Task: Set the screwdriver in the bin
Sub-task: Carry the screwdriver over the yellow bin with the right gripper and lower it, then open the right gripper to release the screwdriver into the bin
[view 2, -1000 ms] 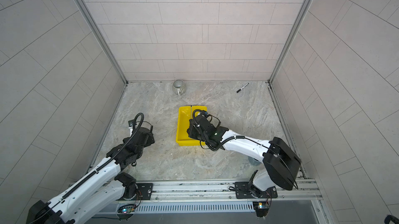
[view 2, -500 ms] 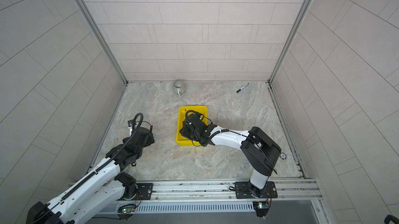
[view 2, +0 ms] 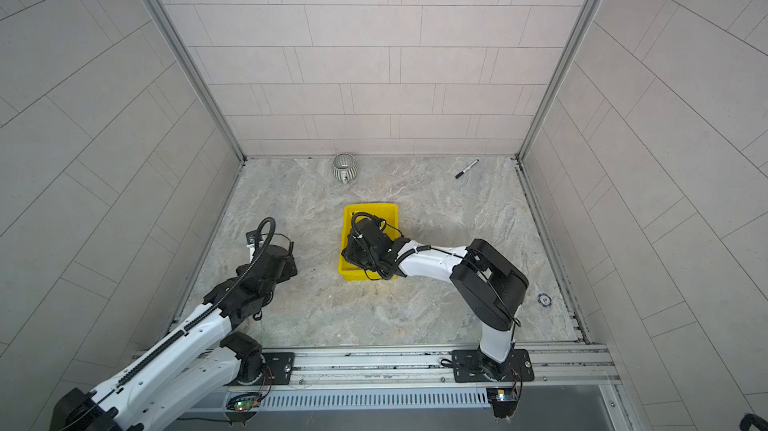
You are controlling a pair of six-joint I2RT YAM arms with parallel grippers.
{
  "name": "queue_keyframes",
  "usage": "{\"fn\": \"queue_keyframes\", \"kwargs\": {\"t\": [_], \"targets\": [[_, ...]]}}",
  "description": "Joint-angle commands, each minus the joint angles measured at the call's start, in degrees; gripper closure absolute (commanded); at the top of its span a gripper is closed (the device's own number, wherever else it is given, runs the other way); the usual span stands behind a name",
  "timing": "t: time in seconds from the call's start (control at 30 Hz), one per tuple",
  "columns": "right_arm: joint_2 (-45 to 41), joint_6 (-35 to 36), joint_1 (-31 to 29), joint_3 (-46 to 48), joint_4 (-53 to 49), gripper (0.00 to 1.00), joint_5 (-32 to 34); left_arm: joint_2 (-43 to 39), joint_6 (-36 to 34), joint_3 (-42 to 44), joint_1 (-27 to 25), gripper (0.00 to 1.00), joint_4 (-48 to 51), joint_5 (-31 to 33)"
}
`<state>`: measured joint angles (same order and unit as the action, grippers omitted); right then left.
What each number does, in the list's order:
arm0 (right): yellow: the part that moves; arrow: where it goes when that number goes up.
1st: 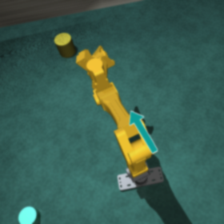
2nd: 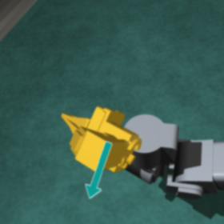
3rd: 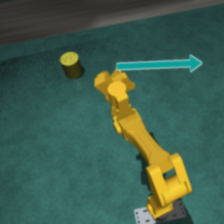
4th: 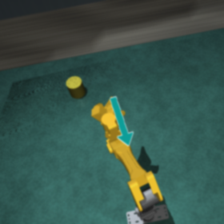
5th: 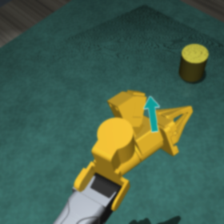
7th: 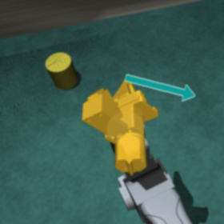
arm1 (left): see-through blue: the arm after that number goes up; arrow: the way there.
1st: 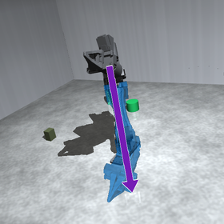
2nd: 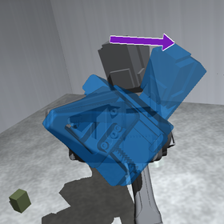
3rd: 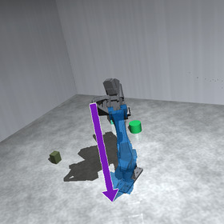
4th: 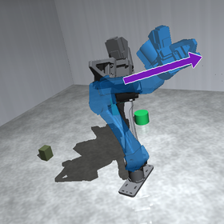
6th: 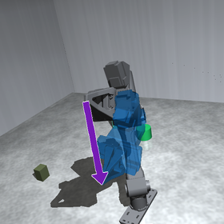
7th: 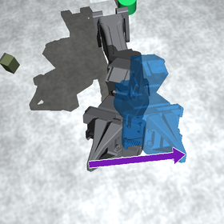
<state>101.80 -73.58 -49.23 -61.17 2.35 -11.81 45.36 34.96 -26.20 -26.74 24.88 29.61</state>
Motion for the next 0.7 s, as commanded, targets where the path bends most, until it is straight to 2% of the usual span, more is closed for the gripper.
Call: {"fn": "queue_keyframes", "kwargs": {"t": [0.0,0.2,0.3,0.53,0.67], "targets": [[0.6,-1.3,-0.2,-1.0,0.2,0.78,0.3,-0.5,-0.2,0.3,0.2,0.07,0.1,0.4],[0.1,-0.8,-0.3,-1.5,-0.4,0.61,-0.1,-0.4,-0.2,0.3,0.2,0.06,0.0,0.4],[-0.3,-0.6,-0.3,-1.7,-0.9,0.55,0.0,-0.5,-0.2,0.3,0.2,0.06,0.2,0.3],[-3.8,1.1,-0.3,-1.8,-2.5,0.56,1.5,-0.5,-0.2,0.4,0.2,0.06,-0.1,0.0],[-8.2,5.5,0.5,-2.4,-6.4,0.56,3.3,1.0,-0.4,-0.1,0.2,0.07,-0.4,-0.5]]}}
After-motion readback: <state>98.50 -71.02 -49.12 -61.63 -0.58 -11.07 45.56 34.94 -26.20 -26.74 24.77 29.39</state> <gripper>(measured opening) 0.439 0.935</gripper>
